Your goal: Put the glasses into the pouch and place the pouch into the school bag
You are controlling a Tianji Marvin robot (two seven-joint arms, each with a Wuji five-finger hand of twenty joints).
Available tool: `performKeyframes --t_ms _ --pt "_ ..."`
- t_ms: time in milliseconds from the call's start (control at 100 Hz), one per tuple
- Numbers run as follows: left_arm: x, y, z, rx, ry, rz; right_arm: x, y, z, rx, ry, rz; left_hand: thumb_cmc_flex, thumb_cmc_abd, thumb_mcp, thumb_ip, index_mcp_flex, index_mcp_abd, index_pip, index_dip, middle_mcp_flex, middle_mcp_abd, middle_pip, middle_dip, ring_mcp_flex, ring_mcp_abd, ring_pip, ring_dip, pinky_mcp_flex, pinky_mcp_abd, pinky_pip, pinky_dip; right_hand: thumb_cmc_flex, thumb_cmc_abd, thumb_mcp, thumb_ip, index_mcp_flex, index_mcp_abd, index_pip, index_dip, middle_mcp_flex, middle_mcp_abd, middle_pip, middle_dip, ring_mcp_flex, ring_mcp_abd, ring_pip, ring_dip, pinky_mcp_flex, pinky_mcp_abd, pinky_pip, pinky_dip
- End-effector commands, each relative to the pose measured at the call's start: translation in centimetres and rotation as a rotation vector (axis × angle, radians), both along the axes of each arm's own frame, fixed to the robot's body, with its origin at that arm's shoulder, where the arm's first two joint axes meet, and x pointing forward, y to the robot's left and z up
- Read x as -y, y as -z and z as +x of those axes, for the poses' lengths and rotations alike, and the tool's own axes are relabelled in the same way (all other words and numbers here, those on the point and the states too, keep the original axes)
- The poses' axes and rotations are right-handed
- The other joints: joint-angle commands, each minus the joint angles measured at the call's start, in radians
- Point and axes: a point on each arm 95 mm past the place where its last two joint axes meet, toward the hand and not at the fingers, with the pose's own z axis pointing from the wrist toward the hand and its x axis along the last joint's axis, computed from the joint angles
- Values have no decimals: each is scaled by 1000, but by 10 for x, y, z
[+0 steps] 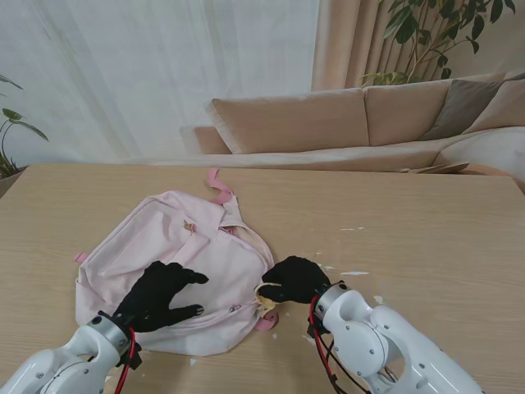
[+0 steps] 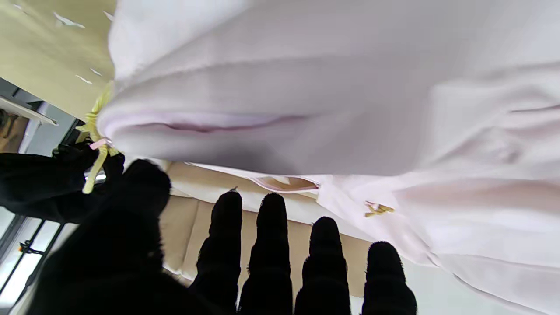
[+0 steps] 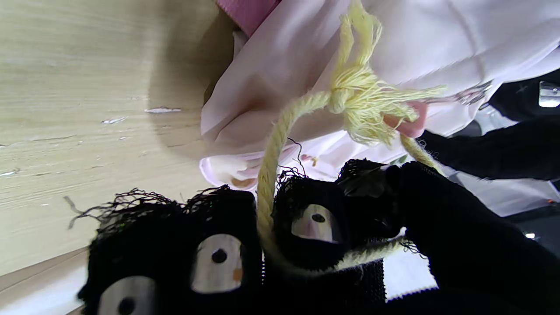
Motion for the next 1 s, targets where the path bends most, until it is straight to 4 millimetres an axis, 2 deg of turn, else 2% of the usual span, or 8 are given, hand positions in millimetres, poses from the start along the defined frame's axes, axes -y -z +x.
performKeyframes --t_ms 0,130,400,620,680,810,890,990 --pt "10 2 -6 -44 23 -41 -6 4 -13 -15 -34 -6 -73 -57 67 2 -33 10 0 -7 -26 -21 1 2 -23 -15 -21 2 -16 -17 -21 8 -44 17 -8 19 36 -28 12 24 64 -22 34 8 30 -13 65 21 47 -45 311 21" --pt "21 7 -15 -47 55 7 -9 4 -20 22 -44 -28 -143 -103 113 -21 29 7 97 54 23 -12 33 27 2 0 -19 6 -11 -1 -23 0 -44 17 -12 23 38 -29 11 25 65 -25 34 9 30 -16 66 22 48 -51 311 22" --pt "48 18 -32 19 -1 22 -12 0 -20 44 -45 -24 -121 -66 136 -20 259 66 533 445 185 29 216 177 75 28 61 74 19 17 -11 -3 -42 19 -18 31 37 -32 9 29 64 -29 33 10 30 -19 66 23 48 -57 311 24" --pt "60 23 -35 11 -61 -6 -12 0 -20 48 -43 -18 -24 -46 157 -20 527 134 506 368 269 41 254 196 70 35 137 86 9 16 -11 8 -41 19 -20 36 38 -33 8 30 64 -29 34 11 30 -21 67 24 48 -60 311 24" --pt "62 24 -35 12 -52 -6 -12 0 -19 47 -39 -15 159 -132 131 -63 507 104 570 281 276 28 259 194 74 34 152 77 17 21 -9 10 -41 19 -19 37 38 -33 8 31 65 -28 34 11 30 -20 67 24 48 -59 311 25" --pt "62 24 -37 7 -32 6 -10 -1 -18 49 -26 -12 334 -194 98 -44 412 64 546 217 224 13 211 228 72 32 179 82 49 29 11 28 -43 17 -20 38 37 -34 8 31 64 -29 33 11 30 -20 67 24 49 -61 311 24" --pt "62 24 -39 13 -26 19 -8 -2 -16 49 -4 2 381 -218 148 -46 271 -46 567 338 241 23 168 285 86 36 205 91 75 34 28 53 -44 13 -18 39 37 -34 8 31 65 -30 32 10 30 -20 67 24 49 -62 311 24" --pt "60 25 -41 24 -22 35 -5 -4 -12 50 26 10 423 -231 183 -47 200 -172 596 479 459 28 29 444 168 56 270 106 132 48 54 93 -44 12 -16 42 37 -35 7 32 65 -29 33 10 30 -21 67 24 49 -62 311 25"
